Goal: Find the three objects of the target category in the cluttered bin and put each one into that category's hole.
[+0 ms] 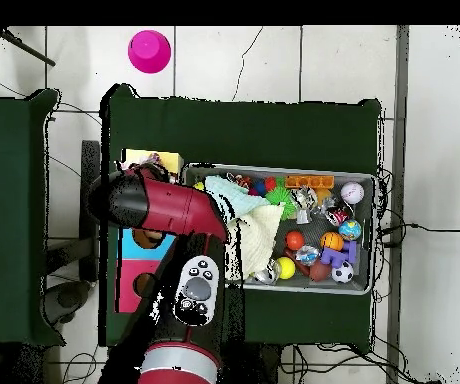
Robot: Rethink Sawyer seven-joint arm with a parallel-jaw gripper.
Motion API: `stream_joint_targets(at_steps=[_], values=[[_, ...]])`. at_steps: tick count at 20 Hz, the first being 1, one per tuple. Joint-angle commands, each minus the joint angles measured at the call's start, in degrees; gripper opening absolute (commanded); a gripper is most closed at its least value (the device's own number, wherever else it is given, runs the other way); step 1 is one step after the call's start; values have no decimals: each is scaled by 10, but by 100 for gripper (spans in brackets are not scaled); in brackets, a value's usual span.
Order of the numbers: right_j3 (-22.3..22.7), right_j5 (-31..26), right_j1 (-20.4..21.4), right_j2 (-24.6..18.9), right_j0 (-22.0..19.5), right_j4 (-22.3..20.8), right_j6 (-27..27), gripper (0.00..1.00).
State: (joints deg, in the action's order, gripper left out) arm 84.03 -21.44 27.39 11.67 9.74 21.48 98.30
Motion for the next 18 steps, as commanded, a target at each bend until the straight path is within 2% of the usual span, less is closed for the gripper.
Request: stream_joint_targets(at_steps=[1, 5, 8, 11, 13, 15, 18], values=[[37, 136, -123, -51, -14, 17, 167, 0], [32, 98, -121, -39, -5, 36, 178, 0], [29, 79, -120, -38, -4, 35, 166, 0], [20, 29, -124, -29, 1, 47, 171, 0], [-5, -22, -139, -1, 17, 46, 174, 0], [-8, -36, -141, -3, 14, 39, 153, 0], [-6, -63, -140, 2, 16, 43, 154, 0]])
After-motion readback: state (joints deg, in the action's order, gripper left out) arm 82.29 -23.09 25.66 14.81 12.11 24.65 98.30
